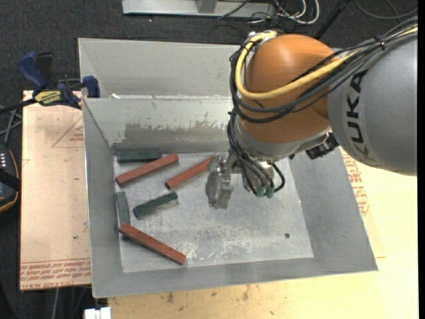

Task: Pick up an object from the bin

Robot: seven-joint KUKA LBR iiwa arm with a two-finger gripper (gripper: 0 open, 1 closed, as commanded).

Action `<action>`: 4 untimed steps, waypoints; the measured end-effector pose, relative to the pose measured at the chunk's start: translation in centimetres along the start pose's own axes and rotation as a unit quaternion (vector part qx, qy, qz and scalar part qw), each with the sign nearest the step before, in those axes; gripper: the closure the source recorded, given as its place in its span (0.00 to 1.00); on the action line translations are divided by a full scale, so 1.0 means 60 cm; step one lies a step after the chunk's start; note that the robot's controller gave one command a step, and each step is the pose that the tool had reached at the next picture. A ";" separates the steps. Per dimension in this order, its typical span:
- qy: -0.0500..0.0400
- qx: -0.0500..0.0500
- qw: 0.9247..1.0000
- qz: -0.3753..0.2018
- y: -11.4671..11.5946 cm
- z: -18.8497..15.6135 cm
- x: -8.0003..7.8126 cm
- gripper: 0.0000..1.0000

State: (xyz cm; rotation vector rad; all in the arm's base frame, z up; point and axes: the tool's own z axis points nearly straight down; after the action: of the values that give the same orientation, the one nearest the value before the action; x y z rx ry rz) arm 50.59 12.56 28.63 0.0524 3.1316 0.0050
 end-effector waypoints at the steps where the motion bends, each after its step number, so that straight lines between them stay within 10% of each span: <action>1: 0.003 0.001 1.000 0.000 0.000 0.007 0.001 1.00; 2: 0.008 0.001 0.999 0.032 0.140 0.179 0.002 0.00; 4: 0.005 0.002 1.000 0.007 0.135 0.159 0.005 0.00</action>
Offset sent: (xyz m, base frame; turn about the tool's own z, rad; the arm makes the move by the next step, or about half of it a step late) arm 0.0049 0.0810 -0.1039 0.0701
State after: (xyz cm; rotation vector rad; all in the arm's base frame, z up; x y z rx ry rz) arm 50.65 20.67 19.12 0.0758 3.1416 -0.0003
